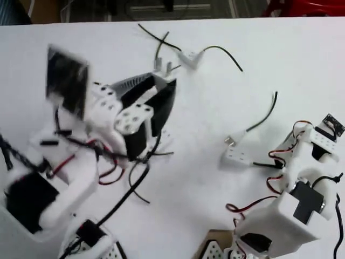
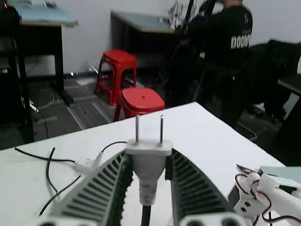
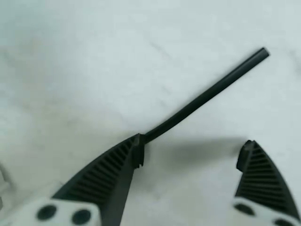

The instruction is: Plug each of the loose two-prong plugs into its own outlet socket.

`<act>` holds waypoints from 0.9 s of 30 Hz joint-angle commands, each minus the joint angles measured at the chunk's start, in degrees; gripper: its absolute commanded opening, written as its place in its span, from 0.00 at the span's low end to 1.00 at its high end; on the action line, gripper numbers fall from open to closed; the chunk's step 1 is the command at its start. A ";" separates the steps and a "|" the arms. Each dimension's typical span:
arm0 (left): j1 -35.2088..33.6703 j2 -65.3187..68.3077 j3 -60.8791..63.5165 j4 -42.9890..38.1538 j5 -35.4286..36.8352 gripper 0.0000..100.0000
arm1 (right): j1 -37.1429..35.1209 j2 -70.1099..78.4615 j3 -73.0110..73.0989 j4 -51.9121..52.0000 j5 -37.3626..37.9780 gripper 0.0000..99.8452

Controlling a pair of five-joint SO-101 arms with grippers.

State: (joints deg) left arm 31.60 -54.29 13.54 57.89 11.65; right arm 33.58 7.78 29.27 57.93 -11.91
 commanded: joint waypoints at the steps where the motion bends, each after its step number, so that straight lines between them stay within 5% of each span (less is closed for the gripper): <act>1: -0.75 -13.41 19.69 -19.52 -0.18 0.02 | -1.27 0.48 0.00 -1.36 0.18 0.33; 6: -0.57 -26.33 37.63 -38.77 -0.26 0.02 | -1.27 0.48 0.09 -1.36 0.18 0.33; 11: -0.66 -30.11 47.38 -48.88 -0.35 0.02 | -1.45 0.48 0.18 -1.36 0.09 0.33; 19: -0.40 -30.46 55.56 -51.96 -0.35 0.02 | -3.03 0.22 -0.09 -1.45 0.09 0.18; 27: 8.31 -30.37 60.84 -52.04 -0.44 0.02 | -10.86 -3.38 -6.68 3.38 6.59 0.21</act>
State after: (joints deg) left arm 35.47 -84.26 73.58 7.16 11.56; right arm 27.52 7.60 28.40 58.37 -7.08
